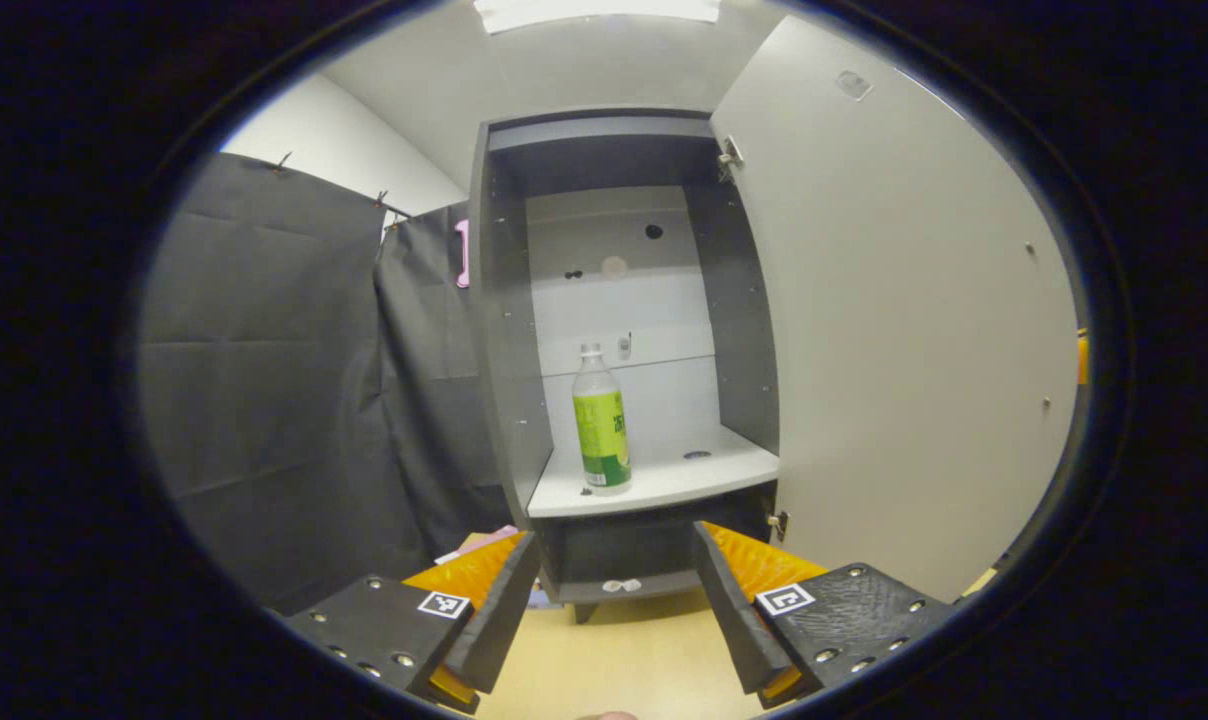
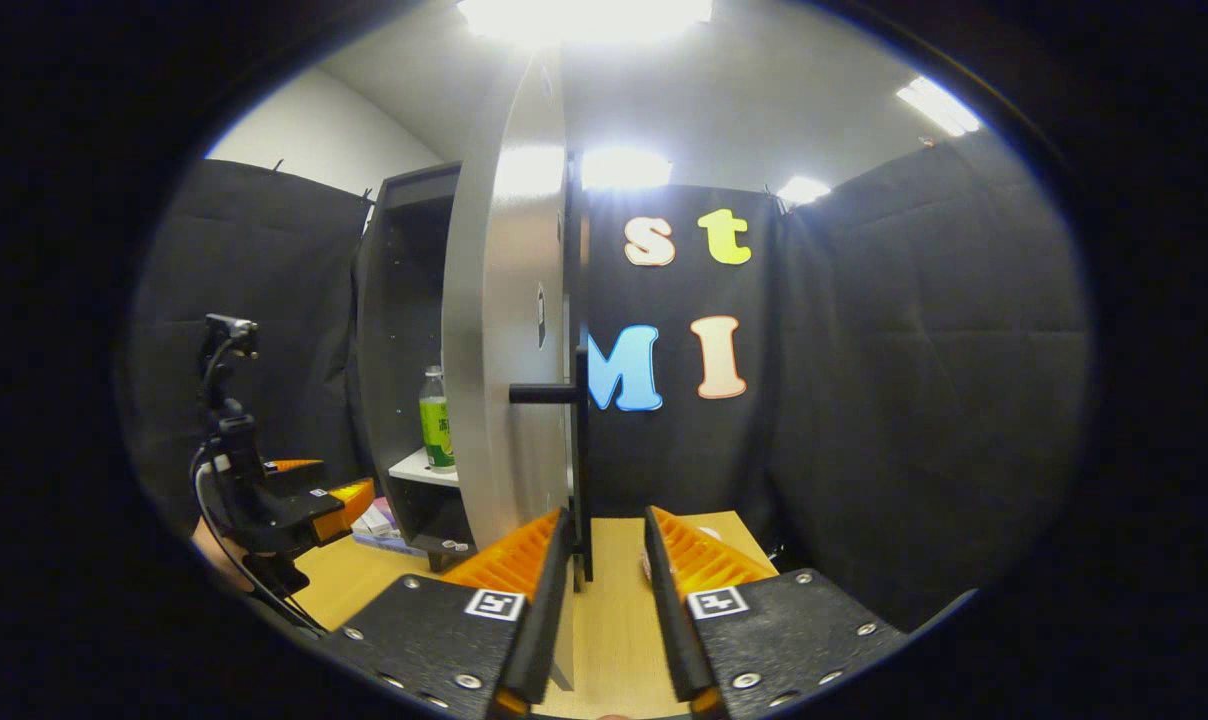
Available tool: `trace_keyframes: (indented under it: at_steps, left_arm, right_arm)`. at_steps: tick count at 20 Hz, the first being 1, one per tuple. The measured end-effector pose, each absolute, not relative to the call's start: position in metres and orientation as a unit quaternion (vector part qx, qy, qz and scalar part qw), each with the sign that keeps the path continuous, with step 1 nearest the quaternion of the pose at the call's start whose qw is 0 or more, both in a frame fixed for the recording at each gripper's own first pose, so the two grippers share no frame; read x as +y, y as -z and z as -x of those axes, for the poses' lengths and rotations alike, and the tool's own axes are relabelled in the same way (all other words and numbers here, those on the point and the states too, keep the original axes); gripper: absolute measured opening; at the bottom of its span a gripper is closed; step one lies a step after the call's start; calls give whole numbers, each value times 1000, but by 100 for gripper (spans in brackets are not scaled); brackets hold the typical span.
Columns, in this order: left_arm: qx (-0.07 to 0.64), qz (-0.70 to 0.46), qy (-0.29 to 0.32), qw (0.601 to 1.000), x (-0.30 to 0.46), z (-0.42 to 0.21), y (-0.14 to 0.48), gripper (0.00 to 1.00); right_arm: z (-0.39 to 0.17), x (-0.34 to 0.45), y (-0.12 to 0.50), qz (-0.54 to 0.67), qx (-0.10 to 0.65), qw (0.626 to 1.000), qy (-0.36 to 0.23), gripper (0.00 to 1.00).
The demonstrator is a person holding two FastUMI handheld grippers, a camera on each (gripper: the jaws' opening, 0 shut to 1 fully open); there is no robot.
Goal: Open the cabinet door with the right hand, grasp the bottle in the cabinet with the left hand and place it on the coaster, then close the cabinet door with the right hand.
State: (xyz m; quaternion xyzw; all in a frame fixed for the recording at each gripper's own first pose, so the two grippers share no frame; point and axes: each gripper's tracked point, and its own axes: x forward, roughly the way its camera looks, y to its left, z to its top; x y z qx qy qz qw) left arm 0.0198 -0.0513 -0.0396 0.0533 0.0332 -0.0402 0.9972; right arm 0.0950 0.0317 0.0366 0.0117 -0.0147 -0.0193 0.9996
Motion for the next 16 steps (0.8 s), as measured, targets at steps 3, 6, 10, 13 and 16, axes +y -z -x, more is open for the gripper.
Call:
trace_keyframes:
  at_steps: [3, 6, 10, 13, 16]
  left_arm:
    - [31, -45, 51, 997, -59, -69, 41, 88]
    - [23, -55, 56, 997, -64, -114, 42, 88]
    - [12, -55, 49, 997, -65, -169, 45, 88]
    - [8, -46, 36, 998, -60, -204, 47, 88]
    - [20, -25, 36, 999, -59, -236, 56, 88]
  right_arm:
    - [-107, 7, -60, -2, -91, 993, 79, 86]
    - [-104, -24, -67, 5, -119, 981, 152, 93]
    - [-93, -25, -52, -30, -93, 975, 198, 93]
    - [-91, -30, -46, -33, -74, 973, 217, 93]
    - [-90, -33, -39, 9, -48, 971, 234, 93]
